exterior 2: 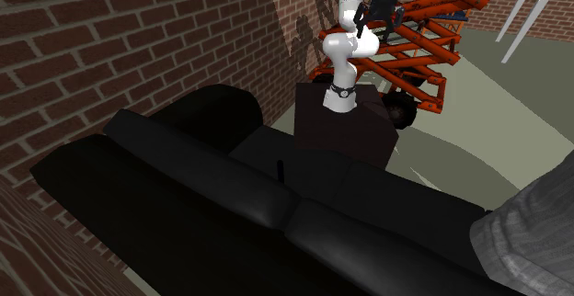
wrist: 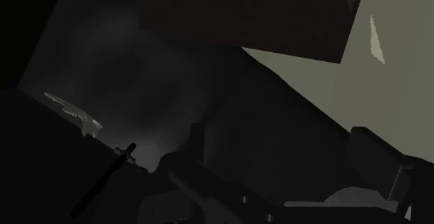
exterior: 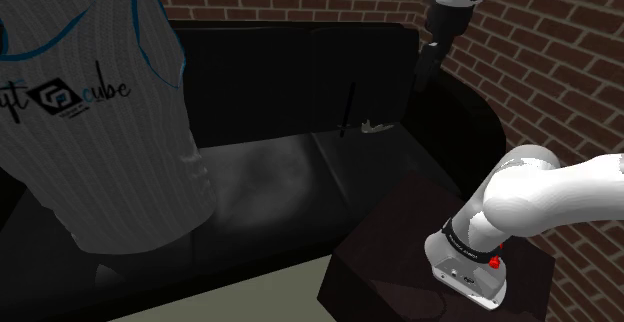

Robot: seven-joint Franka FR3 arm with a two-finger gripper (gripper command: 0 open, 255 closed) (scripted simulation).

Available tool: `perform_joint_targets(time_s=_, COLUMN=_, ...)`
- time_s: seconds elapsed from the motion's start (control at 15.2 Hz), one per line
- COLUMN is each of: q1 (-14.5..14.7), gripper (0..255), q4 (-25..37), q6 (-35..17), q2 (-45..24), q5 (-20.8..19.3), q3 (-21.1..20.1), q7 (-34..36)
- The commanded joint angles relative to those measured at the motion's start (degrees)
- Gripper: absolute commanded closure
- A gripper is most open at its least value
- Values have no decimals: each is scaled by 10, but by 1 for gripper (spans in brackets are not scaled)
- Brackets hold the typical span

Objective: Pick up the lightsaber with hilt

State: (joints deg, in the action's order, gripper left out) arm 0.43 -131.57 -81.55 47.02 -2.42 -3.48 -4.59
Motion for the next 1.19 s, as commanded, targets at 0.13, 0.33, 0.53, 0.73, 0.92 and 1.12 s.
perform_joint_targets(time_s=0.13, q1=-7, gripper=0, q4=-8, q6=-35, q2=-22, q5=-8, q3=14, q7=-8)
perform_joint_targets(time_s=0.33, q1=-17, gripper=0, q4=-14, q6=-87, q2=-60, q5=-19, q3=34, q7=-19)
perform_joint_targets(time_s=0.53, q1=-26, gripper=0, q4=-13, q6=-137, q2=-104, q5=-28, q3=54, q7=-31)
perform_joint_targets(time_s=0.73, q1=-35, gripper=0, q4=-6, q6=-185, q2=-151, q5=-33, q3=74, q7=-42)
perform_joint_targets(time_s=0.92, q1=-43, gripper=0, q4=8, q6=-230, q2=-203, q5=-35, q3=93, q7=-55)
perform_joint_targets(time_s=1.12, q1=-49, gripper=0, q4=29, q6=-271, q2=-257, q5=-32, q3=112, q7=-68)
